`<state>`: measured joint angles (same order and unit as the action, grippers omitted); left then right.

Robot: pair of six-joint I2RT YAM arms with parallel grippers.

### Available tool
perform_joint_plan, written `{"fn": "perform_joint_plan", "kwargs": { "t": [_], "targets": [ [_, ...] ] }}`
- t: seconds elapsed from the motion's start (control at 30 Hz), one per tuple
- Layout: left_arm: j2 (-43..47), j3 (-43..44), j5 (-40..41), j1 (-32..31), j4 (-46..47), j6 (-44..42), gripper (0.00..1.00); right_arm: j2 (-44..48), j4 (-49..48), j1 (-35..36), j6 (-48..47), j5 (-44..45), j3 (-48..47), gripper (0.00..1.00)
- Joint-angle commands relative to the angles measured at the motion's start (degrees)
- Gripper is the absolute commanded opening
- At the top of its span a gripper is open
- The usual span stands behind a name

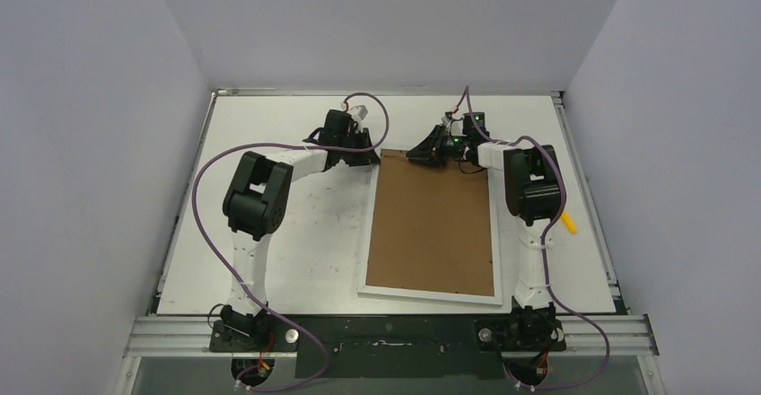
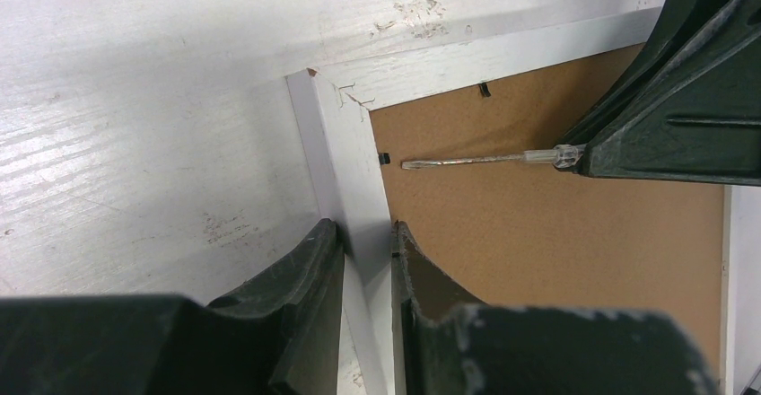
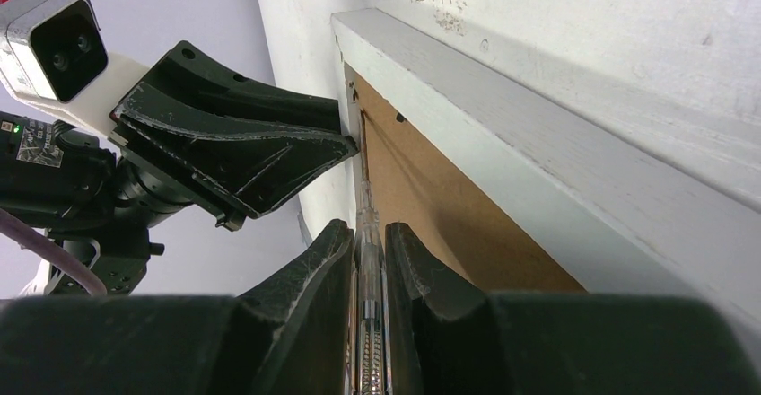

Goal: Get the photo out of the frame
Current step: Release the photo frame item from the photo frame.

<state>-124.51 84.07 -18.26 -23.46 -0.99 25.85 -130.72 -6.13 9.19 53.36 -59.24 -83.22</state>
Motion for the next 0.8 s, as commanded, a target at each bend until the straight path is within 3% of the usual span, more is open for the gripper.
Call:
{"fn": "perform_joint_plan", "kwargs": {
  "t": [0.0, 0.77],
  "targets": [
    [0.20, -0.90, 1.04, 0.95, -4.37, -3.07, 0.10, -0.18, 2.38, 0.38, -1.23, 4.05, -0.57, 0.05],
    [0.11, -0.70, 0.51, 0.87, -4.69, -3.17, 0.10, -3.90, 2.13, 1.99, 0.44, 4.05, -4.12, 0.05]
  ]
}}
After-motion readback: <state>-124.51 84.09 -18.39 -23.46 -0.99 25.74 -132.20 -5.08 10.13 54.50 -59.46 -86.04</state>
